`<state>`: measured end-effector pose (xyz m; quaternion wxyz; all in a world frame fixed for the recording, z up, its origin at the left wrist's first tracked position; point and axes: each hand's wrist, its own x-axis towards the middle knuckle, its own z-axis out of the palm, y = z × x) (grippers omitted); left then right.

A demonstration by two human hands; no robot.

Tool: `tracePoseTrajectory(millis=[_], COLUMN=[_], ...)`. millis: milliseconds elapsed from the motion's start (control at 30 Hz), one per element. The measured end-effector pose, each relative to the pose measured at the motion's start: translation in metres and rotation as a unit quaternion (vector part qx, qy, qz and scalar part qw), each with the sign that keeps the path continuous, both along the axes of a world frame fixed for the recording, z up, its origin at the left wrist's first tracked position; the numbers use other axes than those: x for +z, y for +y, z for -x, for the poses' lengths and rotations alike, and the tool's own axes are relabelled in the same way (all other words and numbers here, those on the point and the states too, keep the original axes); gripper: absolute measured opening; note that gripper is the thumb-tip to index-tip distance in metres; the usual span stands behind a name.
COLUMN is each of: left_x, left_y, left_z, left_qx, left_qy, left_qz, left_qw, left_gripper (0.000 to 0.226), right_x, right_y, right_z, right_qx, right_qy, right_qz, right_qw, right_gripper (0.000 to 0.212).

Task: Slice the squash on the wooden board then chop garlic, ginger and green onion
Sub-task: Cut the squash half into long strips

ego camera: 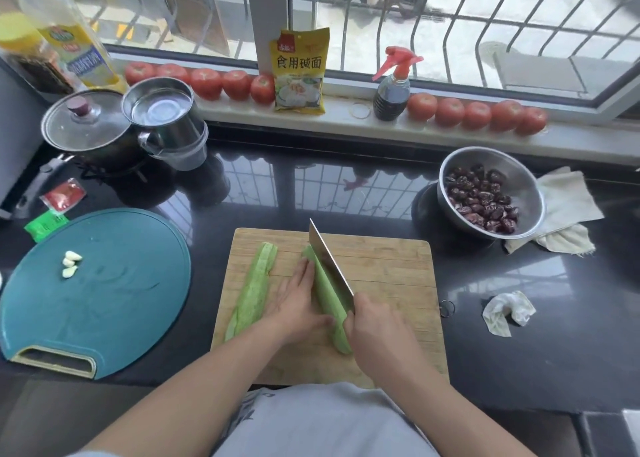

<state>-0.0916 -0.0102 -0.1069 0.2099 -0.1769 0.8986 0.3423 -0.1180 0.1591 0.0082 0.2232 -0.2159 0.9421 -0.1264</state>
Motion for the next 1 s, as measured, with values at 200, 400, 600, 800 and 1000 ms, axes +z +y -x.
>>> tracePoseTrajectory(millis=[200, 400, 600, 800, 1000], left_x=[0.000, 0.005, 0.007, 0.002, -0.004], left_y=[0.005, 0.007, 0.006, 0.003, 0.002], left_z=[0.000, 0.000, 0.003, 0.004, 0.004], left_qx=[0.005, 0.000, -0.002, 0.008, 0.003], left_qy=[0.000, -0.001, 0.000, -0.014, -0.007], left_qz=[0.015, 0.021, 0.036, 0.036, 0.049], left_qw=[1.000, 1.000, 0.999, 0.999, 0.999], left_gripper=[0.132, 0.136, 0.132, 0.138, 0.142], right_x=[0.012, 0.012, 0.010, 0.008, -0.003], right_y=[-0.015, -0.029, -0.028, -0.021, -0.001], right_z=[0.005, 0.009, 0.011, 0.002, -0.012], right_qx=[-0.006, 0.030, 0.033, -0.012, -0.031], right_qy=[-0.038, -0.039, -0.048, -0.070, -0.070], right_qz=[-0.050, -0.086, -0.089, -0.062, -0.035], right_qw=[0.998, 0.995, 0.994, 0.996, 0.996], right_gripper=[0.009, 0.007, 0.010, 0.004, 0.014])
